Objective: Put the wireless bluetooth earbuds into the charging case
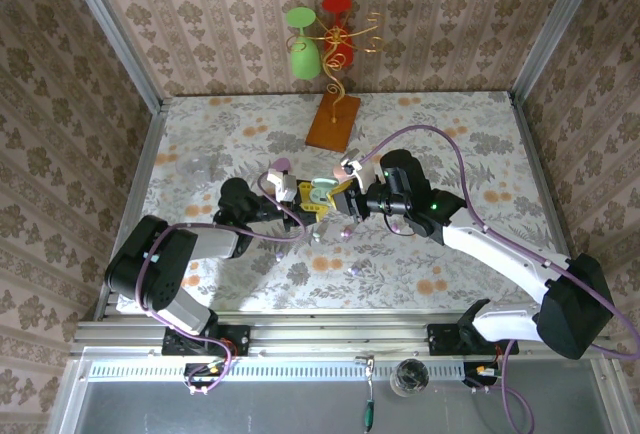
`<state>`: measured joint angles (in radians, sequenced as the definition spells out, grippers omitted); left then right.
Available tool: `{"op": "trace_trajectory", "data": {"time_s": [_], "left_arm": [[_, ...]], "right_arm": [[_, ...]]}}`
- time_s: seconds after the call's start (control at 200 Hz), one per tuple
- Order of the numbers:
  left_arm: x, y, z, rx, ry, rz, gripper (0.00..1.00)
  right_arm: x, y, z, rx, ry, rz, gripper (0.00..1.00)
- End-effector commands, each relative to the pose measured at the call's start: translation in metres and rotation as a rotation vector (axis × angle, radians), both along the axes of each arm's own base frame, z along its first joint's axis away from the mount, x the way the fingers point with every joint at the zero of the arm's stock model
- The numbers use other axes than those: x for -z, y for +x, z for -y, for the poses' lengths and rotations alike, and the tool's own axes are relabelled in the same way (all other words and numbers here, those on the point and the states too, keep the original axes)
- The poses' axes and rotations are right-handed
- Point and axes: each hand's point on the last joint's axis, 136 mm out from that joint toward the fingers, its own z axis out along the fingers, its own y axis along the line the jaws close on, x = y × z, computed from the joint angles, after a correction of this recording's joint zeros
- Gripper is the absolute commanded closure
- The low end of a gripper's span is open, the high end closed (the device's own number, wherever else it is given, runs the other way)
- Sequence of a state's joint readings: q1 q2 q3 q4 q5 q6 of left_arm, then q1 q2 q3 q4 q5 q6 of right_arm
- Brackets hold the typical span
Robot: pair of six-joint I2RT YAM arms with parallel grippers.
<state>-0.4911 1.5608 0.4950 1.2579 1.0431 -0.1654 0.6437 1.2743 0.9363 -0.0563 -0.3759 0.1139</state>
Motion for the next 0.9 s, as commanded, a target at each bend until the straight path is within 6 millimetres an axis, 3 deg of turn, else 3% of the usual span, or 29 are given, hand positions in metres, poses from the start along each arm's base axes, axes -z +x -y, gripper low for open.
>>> {"op": "trace_trajectory", "data": {"time_s": [0.0, 0.355, 0.46, 0.55, 0.615, 0.715, 0.895], "left_arm": [[-0.015, 0.004, 0.0, 0.006, -0.026, 0.03, 0.59], [-0.012, 0.006, -0.003, -0.004, -0.022, 0.028, 0.58], [-0.01, 0.009, -0.005, -0.017, -0.02, 0.029, 0.59], [-0.009, 0.025, -0.021, -0.079, -0.019, 0.029, 0.59], [-0.011, 0.031, -0.027, -0.105, -0.02, 0.034, 0.59], [-0.014, 0.041, -0.038, -0.15, -0.024, 0.047, 0.59], [-0.023, 0.047, -0.052, -0.188, -0.033, 0.072, 0.58]], "right_arm": [[-0.011, 0.001, 0.001, -0.002, 0.003, 0.013, 0.75], [-0.037, -0.001, 0.009, 0.031, 0.078, 0.049, 0.56], [-0.039, 0.002, 0.021, 0.076, 0.131, 0.053, 0.5], [-0.035, 0.014, 0.038, 0.168, 0.205, 0.022, 0.48], [-0.028, 0.024, 0.051, 0.247, 0.257, -0.006, 0.47], [-0.001, 0.035, 0.065, 0.369, 0.217, -0.086, 0.46], [0.057, 0.041, 0.056, 0.385, 0.083, -0.313, 0.45]]}}
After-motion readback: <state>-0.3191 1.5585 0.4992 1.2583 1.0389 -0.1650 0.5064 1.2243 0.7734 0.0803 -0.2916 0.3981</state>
